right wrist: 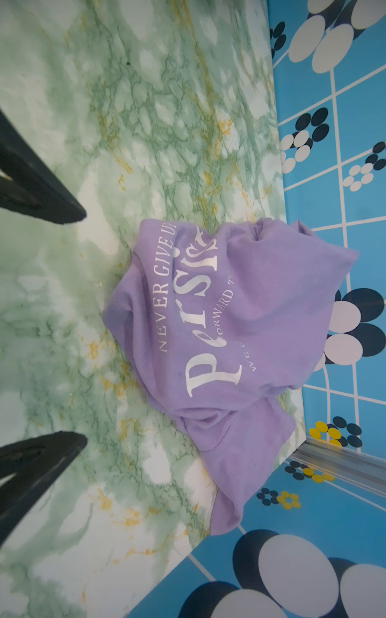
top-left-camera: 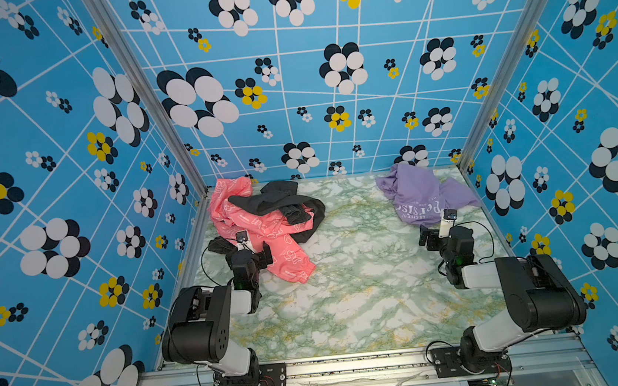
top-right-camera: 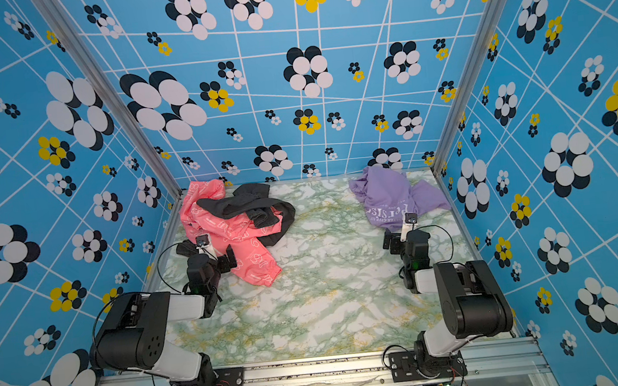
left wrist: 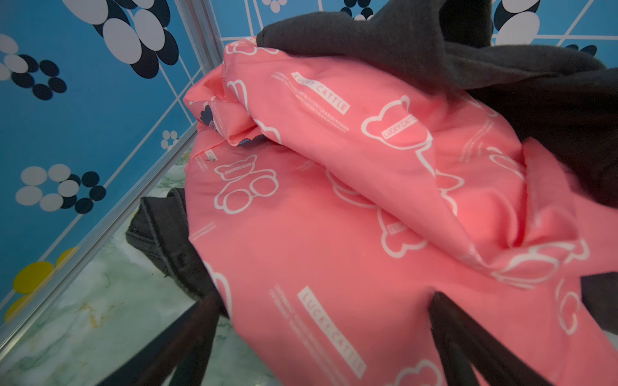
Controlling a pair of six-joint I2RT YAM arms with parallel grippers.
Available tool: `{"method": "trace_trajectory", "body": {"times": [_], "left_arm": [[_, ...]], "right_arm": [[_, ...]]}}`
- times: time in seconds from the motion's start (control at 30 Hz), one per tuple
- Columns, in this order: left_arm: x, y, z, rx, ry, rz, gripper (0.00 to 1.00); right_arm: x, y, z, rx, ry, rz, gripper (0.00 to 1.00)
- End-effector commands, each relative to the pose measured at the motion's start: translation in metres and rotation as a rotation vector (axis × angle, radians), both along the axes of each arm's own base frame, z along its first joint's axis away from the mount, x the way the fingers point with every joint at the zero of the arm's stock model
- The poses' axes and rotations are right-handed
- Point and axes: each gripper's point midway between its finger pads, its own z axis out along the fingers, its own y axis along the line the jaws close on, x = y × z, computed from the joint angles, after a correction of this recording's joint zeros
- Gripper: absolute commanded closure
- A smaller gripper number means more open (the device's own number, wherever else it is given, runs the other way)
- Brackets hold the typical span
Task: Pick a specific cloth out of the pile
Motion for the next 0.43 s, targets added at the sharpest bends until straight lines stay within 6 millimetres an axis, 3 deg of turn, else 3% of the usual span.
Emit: {"method": "trace_trajectory", "body": {"times": [0.0,0.4], "left_arm": [[0.0054,0.0013,0.0078,0.013,-0.024,-0.007,0.01],[0.0055,0.0009,0.008,0.013,-0.025,-0.008,0.01]], "right_arm": [[0.0034,0.0033,0.0054,-0.008,-0.009,0.015,0.01],[0.003,0.0033,0.0045,-0.01,-0.005,0.016,0.01]]}}
